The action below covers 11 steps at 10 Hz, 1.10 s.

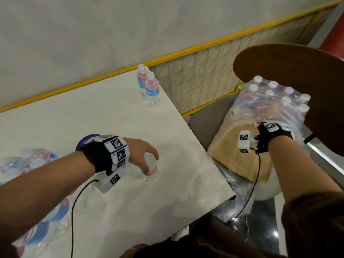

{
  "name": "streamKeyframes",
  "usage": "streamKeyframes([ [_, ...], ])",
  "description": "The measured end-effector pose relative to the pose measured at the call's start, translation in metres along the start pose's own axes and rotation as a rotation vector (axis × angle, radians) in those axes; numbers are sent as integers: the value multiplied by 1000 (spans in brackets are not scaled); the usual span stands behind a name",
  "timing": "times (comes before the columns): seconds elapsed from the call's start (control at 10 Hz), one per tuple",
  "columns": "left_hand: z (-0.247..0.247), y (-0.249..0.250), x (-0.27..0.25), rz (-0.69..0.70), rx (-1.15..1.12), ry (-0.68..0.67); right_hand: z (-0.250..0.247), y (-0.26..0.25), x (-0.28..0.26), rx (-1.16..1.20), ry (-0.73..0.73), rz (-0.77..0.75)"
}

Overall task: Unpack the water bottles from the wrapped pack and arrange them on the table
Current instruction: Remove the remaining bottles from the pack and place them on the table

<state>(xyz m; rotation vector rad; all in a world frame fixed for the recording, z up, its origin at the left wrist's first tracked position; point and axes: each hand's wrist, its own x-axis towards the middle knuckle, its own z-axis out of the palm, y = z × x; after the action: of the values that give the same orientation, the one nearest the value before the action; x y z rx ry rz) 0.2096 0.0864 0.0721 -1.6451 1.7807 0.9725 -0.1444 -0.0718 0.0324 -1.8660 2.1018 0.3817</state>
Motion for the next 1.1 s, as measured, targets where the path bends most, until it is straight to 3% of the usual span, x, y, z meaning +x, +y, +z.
streamKeyframes([
  [0.1,-4,-5,-6,-65,148,-17,-5,5,36,214,-48,22],
  [0.2,-5,-6,-8,-108,152,-57,-14,4,41,256,-10,-10],
  [0.3,-3,-4,-10,-141,99,-101,-19,-1,16,368,34,49],
  [0.4,-4,-2,-10,-157,97,-127,-2,4,25,325,67,45],
  [0.5,-6,1,-13,-142,150,-148,10,1,15,548,57,91],
  [0.6,-3,-1,-15,-98,189,-150,21,-15,-12,607,18,156],
  [0.7,1,-3,-19,-55,218,-160,53,-10,-21,526,20,95],
  [0.8,5,-6,-20,-32,238,-147,50,-25,-46,647,75,65],
  [0.9,6,-13,-21,-26,190,-109,52,-50,-79,874,287,28],
  [1.1,9,-27,-31,-30,143,-6,76,-86,-132,844,353,-245],
])
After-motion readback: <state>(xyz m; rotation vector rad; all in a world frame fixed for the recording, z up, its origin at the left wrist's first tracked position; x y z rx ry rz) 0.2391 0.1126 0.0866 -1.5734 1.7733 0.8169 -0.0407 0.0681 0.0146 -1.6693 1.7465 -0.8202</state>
